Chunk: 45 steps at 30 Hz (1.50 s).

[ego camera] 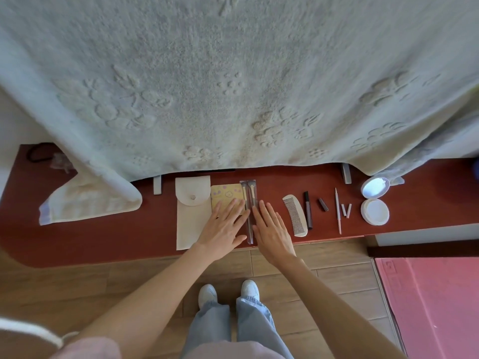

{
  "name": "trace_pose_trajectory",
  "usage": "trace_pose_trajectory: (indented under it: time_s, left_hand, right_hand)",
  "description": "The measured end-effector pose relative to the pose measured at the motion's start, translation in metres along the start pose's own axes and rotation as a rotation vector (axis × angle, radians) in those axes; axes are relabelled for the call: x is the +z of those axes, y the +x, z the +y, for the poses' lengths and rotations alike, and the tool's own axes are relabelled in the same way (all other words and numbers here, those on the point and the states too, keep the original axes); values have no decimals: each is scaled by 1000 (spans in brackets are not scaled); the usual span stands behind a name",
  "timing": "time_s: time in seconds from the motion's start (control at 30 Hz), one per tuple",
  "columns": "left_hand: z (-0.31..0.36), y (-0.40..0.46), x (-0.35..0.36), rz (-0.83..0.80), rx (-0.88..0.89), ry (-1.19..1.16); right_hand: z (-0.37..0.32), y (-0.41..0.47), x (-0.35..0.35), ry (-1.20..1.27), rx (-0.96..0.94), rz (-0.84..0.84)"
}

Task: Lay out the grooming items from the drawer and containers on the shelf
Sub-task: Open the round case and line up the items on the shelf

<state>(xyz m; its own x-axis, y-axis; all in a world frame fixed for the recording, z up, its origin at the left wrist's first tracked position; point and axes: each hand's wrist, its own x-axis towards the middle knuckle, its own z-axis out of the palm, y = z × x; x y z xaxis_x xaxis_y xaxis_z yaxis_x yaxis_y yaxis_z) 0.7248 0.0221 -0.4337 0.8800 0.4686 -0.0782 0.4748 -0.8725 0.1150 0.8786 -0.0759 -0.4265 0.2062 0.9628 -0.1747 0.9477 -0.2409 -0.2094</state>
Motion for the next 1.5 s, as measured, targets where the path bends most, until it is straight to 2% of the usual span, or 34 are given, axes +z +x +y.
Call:
trace_pose_trajectory:
  time_s: [0.4, 0.57, 0.73, 0.9, 1.07, 1.5]
  left_hand:
    - [-3, 4, 7, -57, 25, 27]
    - [-2, 5, 6, -45, 22, 19]
    - [0, 7, 4, -9, 41, 4]
    - [6, 15, 4, -14, 82, 6]
    - [12, 17, 6, -32, 87, 9]
    - [12, 14, 5, -74, 60, 0]
  right_hand:
    - [9, -4, 4, -76, -50, -24]
    - [8, -6, 2, -44, -36, 30]
    - [31, -8, -16, 30, 64, 148]
    - [65, -27, -15, -29, 156, 131]
    - [73, -42, -3, -107, 118, 76]
    - [38, -20, 5, 70, 40, 103]
